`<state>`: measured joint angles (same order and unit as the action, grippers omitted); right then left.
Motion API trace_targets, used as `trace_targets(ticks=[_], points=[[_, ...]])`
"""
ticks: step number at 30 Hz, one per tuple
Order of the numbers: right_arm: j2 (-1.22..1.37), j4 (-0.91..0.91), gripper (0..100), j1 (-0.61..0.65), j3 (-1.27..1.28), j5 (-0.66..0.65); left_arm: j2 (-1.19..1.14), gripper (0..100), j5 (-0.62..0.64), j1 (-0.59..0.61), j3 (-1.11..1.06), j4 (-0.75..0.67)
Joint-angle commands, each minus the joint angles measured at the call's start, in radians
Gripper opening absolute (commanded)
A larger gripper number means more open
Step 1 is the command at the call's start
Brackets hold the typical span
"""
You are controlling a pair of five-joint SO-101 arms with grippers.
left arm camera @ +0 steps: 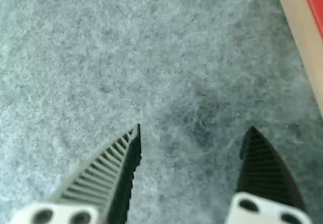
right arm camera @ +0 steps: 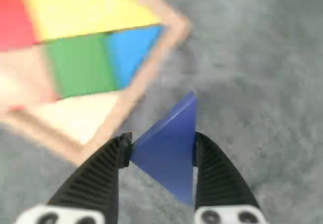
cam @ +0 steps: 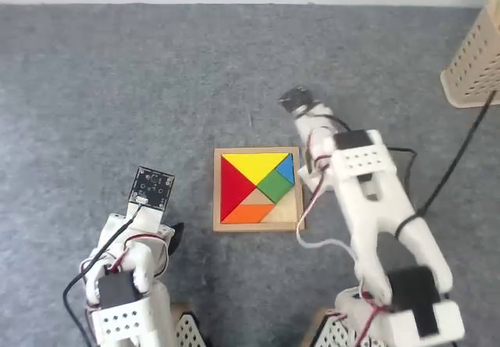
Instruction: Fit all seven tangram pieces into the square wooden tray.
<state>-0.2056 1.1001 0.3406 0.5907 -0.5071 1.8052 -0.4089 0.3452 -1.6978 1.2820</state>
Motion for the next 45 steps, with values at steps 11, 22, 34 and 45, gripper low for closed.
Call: trace_targets(ticks=[11,22,34,45], points=[[-0.038,0.058,3.7,0.271,-0.006,-0.516,0.017,30,0.006,-0.003,0.013,0.002],[0.025,0.059,3.7,0.272,-0.006,-1.043,0.017,30,0.006,-0.003,0.013,0.002],[0.117,0.068,4.1,0.282,-0.006,-1.145,0.017,30,0.006,-0.003,0.013,0.002],[0.108,0.035,17.6,0.283,-0.009,-0.982,0.017,30,0.006,-0.003,0.013,0.002]])
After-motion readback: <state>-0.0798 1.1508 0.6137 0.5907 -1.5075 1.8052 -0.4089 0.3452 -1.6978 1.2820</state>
